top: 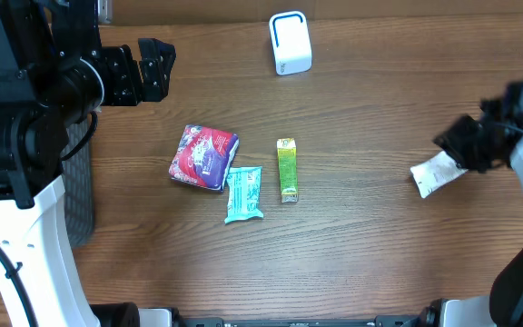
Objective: Scan the item barcode
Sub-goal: 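Move the right gripper to the yellow-green tea carton and grasp it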
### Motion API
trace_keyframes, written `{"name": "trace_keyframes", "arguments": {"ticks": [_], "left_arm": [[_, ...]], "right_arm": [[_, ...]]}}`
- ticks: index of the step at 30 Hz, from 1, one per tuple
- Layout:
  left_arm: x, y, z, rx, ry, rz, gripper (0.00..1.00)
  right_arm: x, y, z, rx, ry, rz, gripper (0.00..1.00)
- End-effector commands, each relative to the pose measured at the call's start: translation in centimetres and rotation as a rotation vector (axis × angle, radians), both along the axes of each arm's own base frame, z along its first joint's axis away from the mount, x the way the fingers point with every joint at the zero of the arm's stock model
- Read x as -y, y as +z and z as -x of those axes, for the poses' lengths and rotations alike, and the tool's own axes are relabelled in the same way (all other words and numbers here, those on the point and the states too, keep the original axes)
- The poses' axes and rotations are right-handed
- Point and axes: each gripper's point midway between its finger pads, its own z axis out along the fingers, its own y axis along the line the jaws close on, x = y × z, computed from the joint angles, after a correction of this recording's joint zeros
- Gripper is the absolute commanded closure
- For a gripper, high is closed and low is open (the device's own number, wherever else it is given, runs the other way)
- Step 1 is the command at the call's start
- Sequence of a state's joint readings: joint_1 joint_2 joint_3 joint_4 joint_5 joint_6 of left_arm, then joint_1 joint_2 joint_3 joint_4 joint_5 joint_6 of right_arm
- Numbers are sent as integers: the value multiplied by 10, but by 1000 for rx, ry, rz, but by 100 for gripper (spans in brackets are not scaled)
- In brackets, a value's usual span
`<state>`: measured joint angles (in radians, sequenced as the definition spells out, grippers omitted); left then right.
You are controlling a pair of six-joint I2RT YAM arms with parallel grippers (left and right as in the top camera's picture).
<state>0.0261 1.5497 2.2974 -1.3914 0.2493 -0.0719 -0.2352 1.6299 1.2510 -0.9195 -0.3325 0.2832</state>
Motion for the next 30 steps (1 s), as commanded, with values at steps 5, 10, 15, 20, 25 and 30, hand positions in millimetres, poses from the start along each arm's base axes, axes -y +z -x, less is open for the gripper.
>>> {"name": "trace_keyframes", "arguments": {"ticks": [5,10,15,20,25,30], "left_arm": [[-1,3,0,15,-6,-14,0],[-1,3,0,15,-6,-14,1],[-1,3,0,15,-6,-14,0],[-1,3,0,15,-6,-14,0],[-1,3,0,15,-6,-14,0],[-1,3,0,15,-6,-14,0]], "right_arm": [[-139,28,-5,126,440,38,36],[-203,1,8,94,560,140,33],[-254,-33,19,80,678,195,33],[-270,-62,32,25,718,236,33],[-275,-63,34,26,726,233,33],[-285,-61,38,33,746,191,33]]}}
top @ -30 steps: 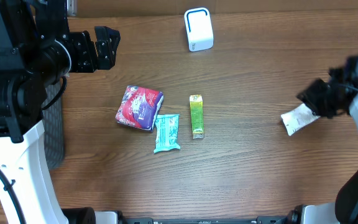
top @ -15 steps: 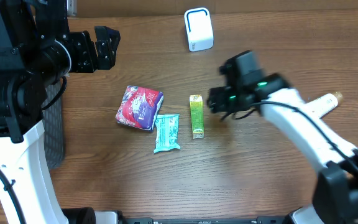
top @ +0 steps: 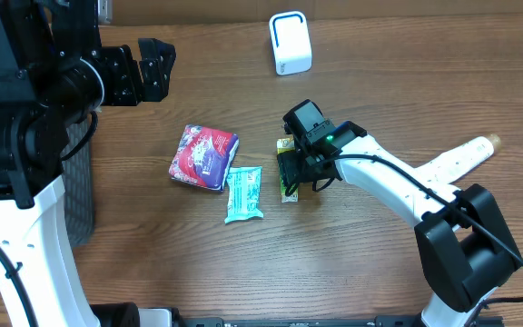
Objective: Scan the item barcode
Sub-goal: 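Move the right gripper to the yellow-green tea carton and grasp it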
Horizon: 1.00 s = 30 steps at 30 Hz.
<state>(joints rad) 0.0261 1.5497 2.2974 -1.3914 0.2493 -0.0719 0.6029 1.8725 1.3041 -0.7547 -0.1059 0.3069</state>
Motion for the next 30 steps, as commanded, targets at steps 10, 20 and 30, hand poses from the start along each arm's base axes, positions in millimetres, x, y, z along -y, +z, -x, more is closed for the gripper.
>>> {"name": "trace_keyframes", "arguments": {"ticks": [10,20,30], "left_arm": [[-1,3,0,15,-6,-14,0],[-1,3,0,15,-6,-14,0],[-1,3,0,15,-6,-14,0]], "right_arm": [[-7,4,-10,56,-46,10,32],[-6,-32,-1,-34,-69,43,41],[-15,-19,-3,-61,-67,-63,86]]}}
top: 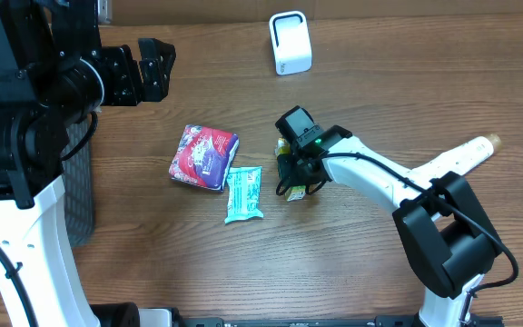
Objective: Scan the item barcode
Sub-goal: 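Move the right gripper to the yellow-green tea carton and grasp it, then lift the tea carton with the right gripper and rotate it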
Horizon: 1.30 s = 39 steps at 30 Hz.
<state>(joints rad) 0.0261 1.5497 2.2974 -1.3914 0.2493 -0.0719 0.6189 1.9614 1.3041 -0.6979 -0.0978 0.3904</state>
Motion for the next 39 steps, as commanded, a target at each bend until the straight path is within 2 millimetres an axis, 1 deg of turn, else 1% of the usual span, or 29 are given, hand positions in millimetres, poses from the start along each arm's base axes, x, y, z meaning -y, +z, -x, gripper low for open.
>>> {"name": "trace_keyframes", "arguments": {"ticks": [1,4,7,8,9,10,11,14,16,21,24,27,29,33,39], "left_arm": [[-1,3,0,15,-6,-14,0],[-1,3,0,15,-6,-14,0],[-1,3,0,15,-6,-14,0],[-1,3,0,15,-6,-14,0],[-1,3,0,15,-6,-14,0],[-1,3,0,15,-6,-14,0],[-1,3,0,15,-6,-14,0],[-1,3,0,15,-6,-14,1],[-1,3,0,15,-6,-14,0],[-1,3,0,15,-6,-14,0],[-1,3,-1,13,-6,-14,0],[0,2,-2,11,-8,-14,0],[0,2,-2,11,-8,-14,1],[0,2,-2,11,-8,-14,0],[0,2,-2,11,-8,-14,0]], "right_arm": [[-9,17,-2,-23,-4,-105,90],[-14,39,-3,-56,-1,-231,93],[-18,69,-2,-104,25,-408,93],[-18,80,-1,-116,48,-477,93],[-18,98,-2,-135,79,-588,93],[-17,106,-2,-144,94,-639,93],[-15,120,-2,-158,124,-736,93],[-1,154,-4,-181,179,-949,93],[14,179,-6,-181,210,-1100,93],[41,218,-8,-151,275,-1325,93],[53,217,-16,-140,235,-1325,93],[57,217,-18,-150,210,-1326,94],[59,218,-21,-189,172,-1327,96],[66,221,-30,-287,73,-1330,97],[85,231,-52,-457,-127,-1333,97]]}}
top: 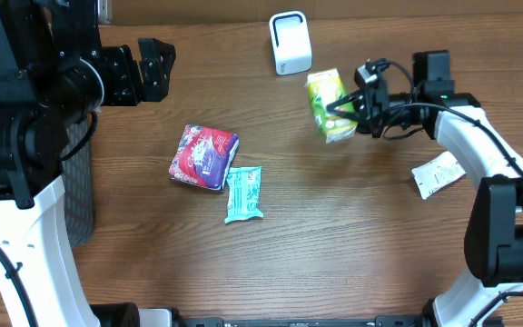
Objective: Scan the item barcode
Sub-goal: 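Lift the tea carton with the right gripper and rotate it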
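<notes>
The white barcode scanner (290, 43) stands at the far middle of the table. My right gripper (352, 109) is shut on the green-yellow packet (329, 105), holding it in the air just right of and nearer than the scanner, its broad face turned up. My left gripper (163, 68) hangs at the far left over the table, its jaws apart and nothing between them.
A red-purple pouch (204, 156) and a teal packet (242, 193) lie left of centre. A white packet (437, 173) lies at the right, under the right arm. A dark bin (78, 200) stands at the table's left edge.
The right gripper was down on the green-yellow packet lying mid-table. Now it holds that packet lifted and moved to the far right, beside the scanner. The left arm has not moved.
The right gripper was first at the table's right edge by the white packet. Then it was over the green-yellow packet in the middle, and then lower onto it. Now the packet is off the table, held near the scanner.
</notes>
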### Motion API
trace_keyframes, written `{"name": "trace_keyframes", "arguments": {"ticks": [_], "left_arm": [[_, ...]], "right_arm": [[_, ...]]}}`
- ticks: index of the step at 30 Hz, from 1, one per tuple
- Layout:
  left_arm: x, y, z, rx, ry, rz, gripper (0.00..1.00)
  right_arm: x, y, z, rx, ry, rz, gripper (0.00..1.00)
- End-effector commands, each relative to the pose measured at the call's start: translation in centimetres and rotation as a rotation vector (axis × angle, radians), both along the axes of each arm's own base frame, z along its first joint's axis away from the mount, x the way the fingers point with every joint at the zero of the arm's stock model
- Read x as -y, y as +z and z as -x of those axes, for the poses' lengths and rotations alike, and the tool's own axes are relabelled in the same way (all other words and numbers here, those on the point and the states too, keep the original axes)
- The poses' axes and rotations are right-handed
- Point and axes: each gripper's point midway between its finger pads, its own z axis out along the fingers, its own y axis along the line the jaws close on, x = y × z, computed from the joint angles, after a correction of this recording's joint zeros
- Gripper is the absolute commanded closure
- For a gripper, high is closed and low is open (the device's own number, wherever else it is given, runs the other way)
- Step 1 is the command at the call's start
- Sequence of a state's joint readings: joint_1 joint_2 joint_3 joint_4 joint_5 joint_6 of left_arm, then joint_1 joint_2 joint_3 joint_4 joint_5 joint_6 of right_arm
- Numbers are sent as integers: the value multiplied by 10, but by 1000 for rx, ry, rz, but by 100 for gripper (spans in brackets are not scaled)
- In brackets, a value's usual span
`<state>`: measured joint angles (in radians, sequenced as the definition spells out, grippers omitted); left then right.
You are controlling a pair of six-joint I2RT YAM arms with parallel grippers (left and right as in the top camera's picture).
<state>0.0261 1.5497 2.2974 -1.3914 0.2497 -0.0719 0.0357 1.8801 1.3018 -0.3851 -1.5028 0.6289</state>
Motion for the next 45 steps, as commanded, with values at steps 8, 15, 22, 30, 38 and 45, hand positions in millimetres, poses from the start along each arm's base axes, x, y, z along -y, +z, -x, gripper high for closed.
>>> {"name": "trace_keyframes", "arguments": {"ticks": [8,15,22,30,38,45], "left_arm": [[0,2,-2,11,-8,-14,0],[0,2,-2,11,-8,-14,0],[0,2,-2,11,-8,-14,1],[0,2,-2,11,-8,-14,0],[0,2,-2,11,-8,-14,0],[0,2,-2,11,-8,-14,0]], "right_arm": [[25,65,-21,-160,-19,-43,97],[25,105,-21,-52,-18,-33,97],[25,133,-10,85,-37,-40,97],[25,140,-6,98,-42,-44,97],[25,142,-5,131,-41,-44,97],[16,146,-1,363,-25,-50,96]]}}
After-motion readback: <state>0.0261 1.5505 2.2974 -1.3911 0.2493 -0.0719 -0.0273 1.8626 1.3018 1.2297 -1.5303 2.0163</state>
